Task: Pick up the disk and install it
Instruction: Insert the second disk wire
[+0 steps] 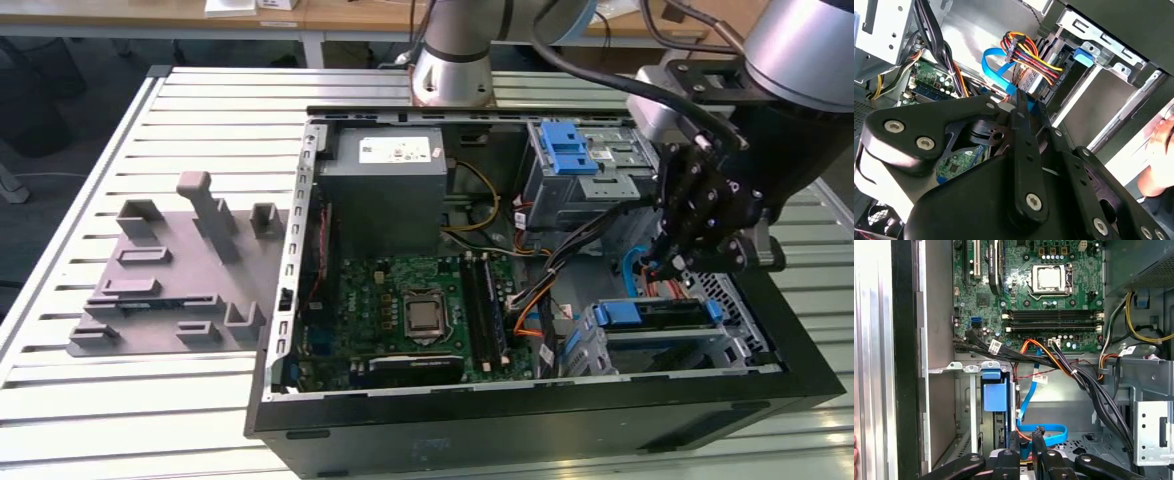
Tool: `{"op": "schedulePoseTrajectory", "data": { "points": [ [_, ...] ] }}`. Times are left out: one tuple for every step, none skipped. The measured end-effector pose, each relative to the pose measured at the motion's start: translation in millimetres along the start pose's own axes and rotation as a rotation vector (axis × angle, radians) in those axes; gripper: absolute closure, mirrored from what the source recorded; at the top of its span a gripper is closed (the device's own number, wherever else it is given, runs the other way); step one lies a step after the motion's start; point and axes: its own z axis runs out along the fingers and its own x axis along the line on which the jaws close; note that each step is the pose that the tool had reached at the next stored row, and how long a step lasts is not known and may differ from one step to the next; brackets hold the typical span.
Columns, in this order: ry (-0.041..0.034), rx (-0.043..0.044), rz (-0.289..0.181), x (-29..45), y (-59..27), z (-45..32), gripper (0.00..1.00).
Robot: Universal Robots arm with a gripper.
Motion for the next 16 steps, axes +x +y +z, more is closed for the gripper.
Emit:
{"op": "schedulePoseTrajectory", "data": {
  "points": [
    [0.0000, 0.0000, 0.000, 0.0, 0.0, 0.3, 0.75],
    [0.0000, 0.0000, 0.000, 0.1, 0.0, 0.5, 0.76],
    [-0.0001, 0.0000, 0.000, 0.0, 0.0, 0.6, 0.83],
    [-0.0006, 0.0000, 0.000, 0.0, 0.0, 0.9, 0.83],
    [-0.0032, 0.0000, 0.000, 0.1, 0.0, 1.2, 0.83],
    [-0.0075, -0.0002, 0.000, 0.1, 0.1, 1.6, 0.84],
    [-0.0110, -0.0003, 0.000, 0.2, 0.1, 2.0, 0.84],
    [-0.0134, -0.0002, 0.000, 0.4, 0.1, 2.7, 0.84],
    [-0.0148, 0.0006, 0.000, 0.9, 0.0, 3.6, 0.84],
    [-0.0152, 0.0017, 0.000, 1.6, 0.0, 4.2, 0.84],
    [-0.0153, 0.0031, -0.001, 2.6, 0.0, 4.9, 0.84],
    [-0.0154, 0.0051, -0.002, 3.8, 0.1, 5.4, 0.84],
    [-0.0155, 0.0074, -0.003, 4.9, 0.2, 5.7, 0.84],
    [-0.0155, 0.0097, -0.005, 6.4, 0.2, 5.9, 0.84],
    [-0.0156, 0.0109, -0.007, 7.9, 0.2, 6.3, 0.84],
    [-0.0158, 0.0116, -0.010, 9.3, 0.2, 6.7, 0.84]
  ]
}}
